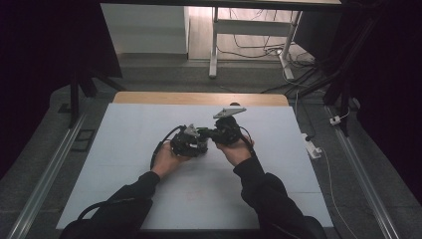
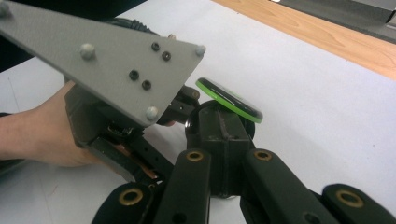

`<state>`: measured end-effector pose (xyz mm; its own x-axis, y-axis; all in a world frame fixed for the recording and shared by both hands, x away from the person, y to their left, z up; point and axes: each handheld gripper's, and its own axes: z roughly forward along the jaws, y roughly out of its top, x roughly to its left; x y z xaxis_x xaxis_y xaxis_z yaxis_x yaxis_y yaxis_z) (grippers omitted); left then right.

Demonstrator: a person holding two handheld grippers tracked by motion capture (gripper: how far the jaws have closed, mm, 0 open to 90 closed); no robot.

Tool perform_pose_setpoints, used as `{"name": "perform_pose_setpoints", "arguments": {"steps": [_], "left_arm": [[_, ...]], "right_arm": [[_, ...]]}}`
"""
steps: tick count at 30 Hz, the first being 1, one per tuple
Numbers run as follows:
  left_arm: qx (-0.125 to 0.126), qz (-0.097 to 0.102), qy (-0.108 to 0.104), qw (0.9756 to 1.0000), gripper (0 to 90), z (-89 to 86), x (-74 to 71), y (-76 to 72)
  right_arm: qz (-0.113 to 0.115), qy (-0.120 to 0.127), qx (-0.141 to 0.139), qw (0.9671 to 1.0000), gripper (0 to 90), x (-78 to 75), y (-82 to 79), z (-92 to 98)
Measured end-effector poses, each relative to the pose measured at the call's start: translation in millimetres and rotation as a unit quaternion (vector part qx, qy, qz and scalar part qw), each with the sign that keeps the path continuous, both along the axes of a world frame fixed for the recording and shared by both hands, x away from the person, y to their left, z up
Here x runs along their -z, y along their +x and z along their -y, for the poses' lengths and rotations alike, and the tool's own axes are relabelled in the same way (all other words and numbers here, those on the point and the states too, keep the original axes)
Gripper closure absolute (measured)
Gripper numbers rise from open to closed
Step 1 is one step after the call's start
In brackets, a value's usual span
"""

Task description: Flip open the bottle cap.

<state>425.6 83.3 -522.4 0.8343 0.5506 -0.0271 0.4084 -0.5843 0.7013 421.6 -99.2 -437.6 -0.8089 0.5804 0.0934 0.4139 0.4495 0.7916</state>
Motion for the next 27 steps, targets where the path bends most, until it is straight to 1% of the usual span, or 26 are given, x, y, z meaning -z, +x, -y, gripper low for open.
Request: {"name": "perform_pose_setpoints", "arguments": {"steps": [5, 12, 13, 17, 21, 22, 27], "left_arm": [[0.003, -0.001, -0.001, 1.0, 54.2, -0.2, -0.1, 0.6], [0.008, 0.0, 0.002, 1.0, 54.2, -0.6, -0.3, 1.1], [0.011, 0.001, 0.006, 0.9999, 54.2, -1.0, -0.6, 1.5], [0.012, 0.002, 0.006, 0.9999, 54.2, -1.2, -0.3, 1.4], [0.011, 0.003, 0.005, 0.9999, 54.1, -1.2, -0.1, 1.2], [0.009, 0.002, 0.001, 1.0, 54.2, -0.8, 0.3, 0.9], [0.008, 0.004, -0.002, 1.0, 54.0, -1.0, 1.0, 0.6]], "right_arm": [[0.001, 0.005, 0.002, 1.0, 90.0, -1.5, 4.1, -0.9], [-0.001, 0.013, 0.009, 0.9999, 90.0, -3.0, 11.4, -1.8], [-0.002, 0.014, 0.01, 0.9998, 90.0, -3.2, 12.6, -1.9], [-0.004, 0.02, 0.015, 0.9997, 90.0, -2.8, 17.8, -2.0], [-0.008, 0.017, 0.019, 0.9996, 90.0, -0.1, 21.4, -3.3], [-0.009, 0.016, 0.019, 0.9997, 90.0, 0.7, 21.9, -3.7], [-0.011, 0.013, 0.018, 0.9997, 90.0, 2.3, 22.0, -4.5]]}}
